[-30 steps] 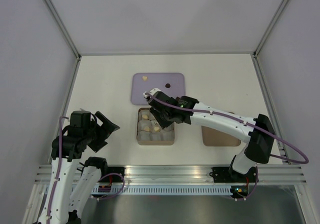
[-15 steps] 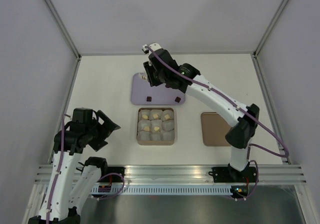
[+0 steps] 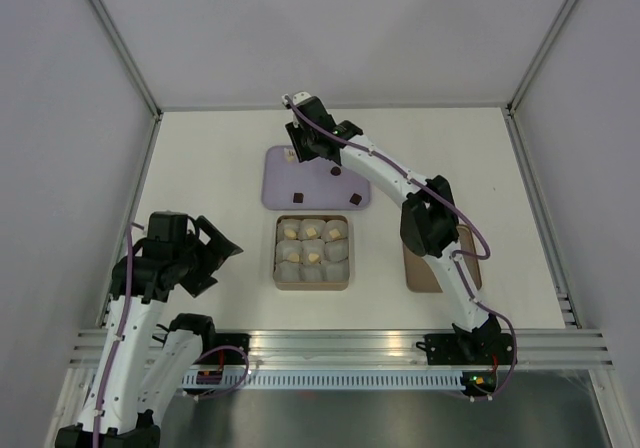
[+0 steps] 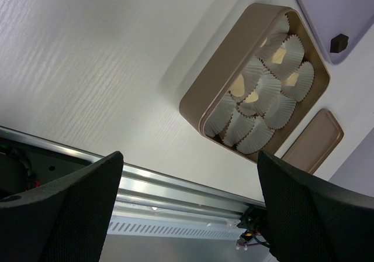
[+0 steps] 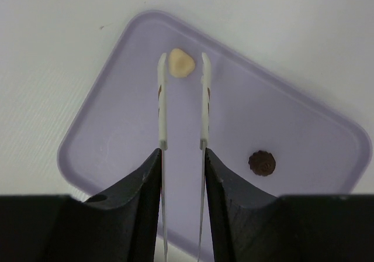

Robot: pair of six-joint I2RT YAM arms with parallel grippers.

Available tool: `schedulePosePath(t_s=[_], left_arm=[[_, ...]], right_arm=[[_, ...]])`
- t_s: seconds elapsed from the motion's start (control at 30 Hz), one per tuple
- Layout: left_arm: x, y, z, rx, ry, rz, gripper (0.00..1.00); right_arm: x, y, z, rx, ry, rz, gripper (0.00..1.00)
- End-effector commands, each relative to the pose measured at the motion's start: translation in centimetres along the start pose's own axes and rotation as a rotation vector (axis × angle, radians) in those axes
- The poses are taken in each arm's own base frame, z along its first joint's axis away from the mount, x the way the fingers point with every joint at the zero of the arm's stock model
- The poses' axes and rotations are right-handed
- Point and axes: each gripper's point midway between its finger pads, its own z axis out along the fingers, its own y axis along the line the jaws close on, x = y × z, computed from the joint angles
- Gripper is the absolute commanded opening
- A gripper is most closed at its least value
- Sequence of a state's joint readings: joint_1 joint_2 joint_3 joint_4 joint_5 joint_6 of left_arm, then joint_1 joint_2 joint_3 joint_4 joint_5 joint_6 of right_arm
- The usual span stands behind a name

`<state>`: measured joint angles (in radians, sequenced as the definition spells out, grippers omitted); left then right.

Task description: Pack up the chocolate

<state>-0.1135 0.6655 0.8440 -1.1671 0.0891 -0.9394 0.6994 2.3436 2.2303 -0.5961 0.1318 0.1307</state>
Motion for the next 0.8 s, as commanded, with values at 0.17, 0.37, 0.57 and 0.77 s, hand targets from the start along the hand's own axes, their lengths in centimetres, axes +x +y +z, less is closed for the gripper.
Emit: schedulePosePath(t_s=[0.17, 0.37, 0.57, 0.77], left_arm=[[-0.1, -0.9, 0.1, 0.042, 0.011, 0.054, 1.00], [-0.1, -0.9, 0.2, 0.046, 0.006, 0.050, 1.00], [-0.1, -0.9, 0.3, 0.045, 0.007, 0.044, 1.00], [-0.1, -0.9, 0.4, 0.043, 0.007, 0.037, 1.00]], right_arm=[[-2.4, 1.6, 1.9, -0.066, -0.100, -0.001, 0.40], [-1.7, 0.5, 2.4, -0.003, -0.082, -0.020, 0.40], [-1.1, 0.1, 2.5, 0.016, -0.070, -0.015, 0.40], [-0.6, 0.5, 3.4, -0.005, -0.065, -0.024, 0.42]])
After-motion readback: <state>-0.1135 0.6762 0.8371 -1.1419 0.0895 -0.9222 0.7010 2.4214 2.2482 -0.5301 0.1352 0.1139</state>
